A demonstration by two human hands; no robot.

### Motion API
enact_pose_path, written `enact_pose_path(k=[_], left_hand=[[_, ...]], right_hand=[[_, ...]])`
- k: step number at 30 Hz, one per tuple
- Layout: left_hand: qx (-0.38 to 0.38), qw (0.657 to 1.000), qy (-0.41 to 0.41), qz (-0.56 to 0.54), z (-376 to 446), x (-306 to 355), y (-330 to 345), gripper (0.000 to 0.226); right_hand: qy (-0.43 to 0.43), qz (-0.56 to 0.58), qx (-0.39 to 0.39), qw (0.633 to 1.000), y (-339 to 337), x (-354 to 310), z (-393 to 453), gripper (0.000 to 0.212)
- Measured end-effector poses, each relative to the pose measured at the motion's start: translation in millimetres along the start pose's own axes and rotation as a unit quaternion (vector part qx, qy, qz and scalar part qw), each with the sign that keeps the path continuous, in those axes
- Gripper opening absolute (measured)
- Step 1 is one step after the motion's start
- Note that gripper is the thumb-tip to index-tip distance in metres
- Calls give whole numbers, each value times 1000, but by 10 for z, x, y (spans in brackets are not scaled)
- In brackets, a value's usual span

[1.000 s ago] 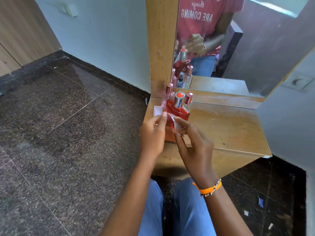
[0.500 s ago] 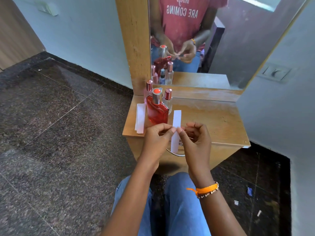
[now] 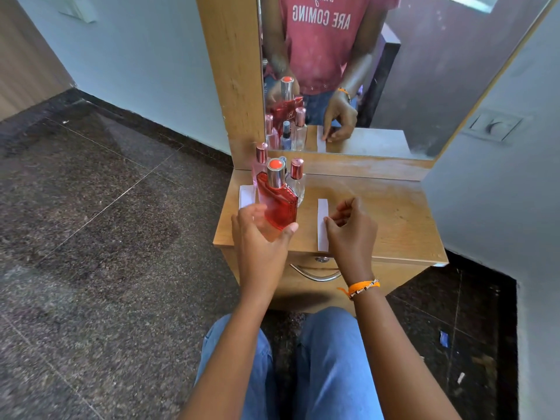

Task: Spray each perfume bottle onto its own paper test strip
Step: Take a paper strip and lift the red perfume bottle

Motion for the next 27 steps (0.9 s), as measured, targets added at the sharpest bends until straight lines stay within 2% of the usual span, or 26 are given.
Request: enact_pose_path(k=[3,6,10,13,17,19,22,23,27], left_hand=[[-12,1000,16,-5,88,37,56,84],[-32,999,31,0,166,57,142,100],[-49,997,42,-34,241,75,200,94],[-34,998,48,-39,279,65,176,86],[12,996,90,-21,198,142,45,83],[15,993,117,-17,116,215,6,81],[11,987,157,-5,-37,371,6,76],[7,987,163,-2,-79,411,16,75],[-57,986,156,-19,-150,388,96,78]], right_hand=[[-31,-17,3,999,-7,-57,-50,25],[-44,-1,8,999,-44,-103,-71,23],[-68,20,-1,997,-86,-242,-104,22],[-93,50,-5,994,-151,-420,-150,19],[-145,142,14,979,-355,-866,-228,15],[-155,212,-29,964,-359,-1089,-246,19],[-99,322,-151,929,-193,-1296,-268,21],[-76,342,-168,921,-163,-1327,-274,20],[-9,379,-135,915,-233,-1308,-221,9]])
Point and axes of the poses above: each hand's wrist, its own z-axis towards the middle knuckle, its own y-axis out of the palm, x = y × z, the point moved 9 cm from there along z, towards the middle knuckle, and after that the axes turned 1 degree about -z, right-handed, at the moved point
